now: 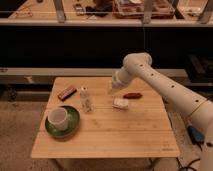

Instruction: Knock the bottle over

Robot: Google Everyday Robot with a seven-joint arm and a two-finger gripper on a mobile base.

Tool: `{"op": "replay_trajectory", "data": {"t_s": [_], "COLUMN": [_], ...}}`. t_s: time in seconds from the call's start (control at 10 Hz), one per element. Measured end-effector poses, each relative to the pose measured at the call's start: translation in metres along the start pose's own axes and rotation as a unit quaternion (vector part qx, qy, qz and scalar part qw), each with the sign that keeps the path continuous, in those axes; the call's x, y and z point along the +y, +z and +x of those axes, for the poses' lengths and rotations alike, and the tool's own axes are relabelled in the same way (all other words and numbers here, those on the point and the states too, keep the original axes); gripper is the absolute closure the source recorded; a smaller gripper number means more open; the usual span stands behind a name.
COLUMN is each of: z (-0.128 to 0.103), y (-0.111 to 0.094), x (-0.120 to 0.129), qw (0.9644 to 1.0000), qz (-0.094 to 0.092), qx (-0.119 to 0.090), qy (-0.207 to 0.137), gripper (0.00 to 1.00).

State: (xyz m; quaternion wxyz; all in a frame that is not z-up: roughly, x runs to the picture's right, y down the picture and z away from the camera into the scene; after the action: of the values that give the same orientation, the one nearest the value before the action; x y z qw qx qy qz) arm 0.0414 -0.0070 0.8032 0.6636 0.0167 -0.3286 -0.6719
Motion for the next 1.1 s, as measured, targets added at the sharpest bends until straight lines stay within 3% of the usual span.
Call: {"op": "replay_trajectory", "data": {"t_s": [0.2,0.5,0.8,1.1], "z": [0.042,0.087,0.118,0.13], "y": [0.003,0.029,0.063,0.088], "x": [0.01,0.014,-0.012,-0.047], "qw": [0.9984,0.9948,0.9896,0.9836], "qz": [0.044,0.083,0.129,0.171], "qx": [0.037,0.058,0.062,0.05], "qy": [0.003,-0.002,-0.013,-0.03], "gripper": [1.0,1.0,1.0,1.0]}}
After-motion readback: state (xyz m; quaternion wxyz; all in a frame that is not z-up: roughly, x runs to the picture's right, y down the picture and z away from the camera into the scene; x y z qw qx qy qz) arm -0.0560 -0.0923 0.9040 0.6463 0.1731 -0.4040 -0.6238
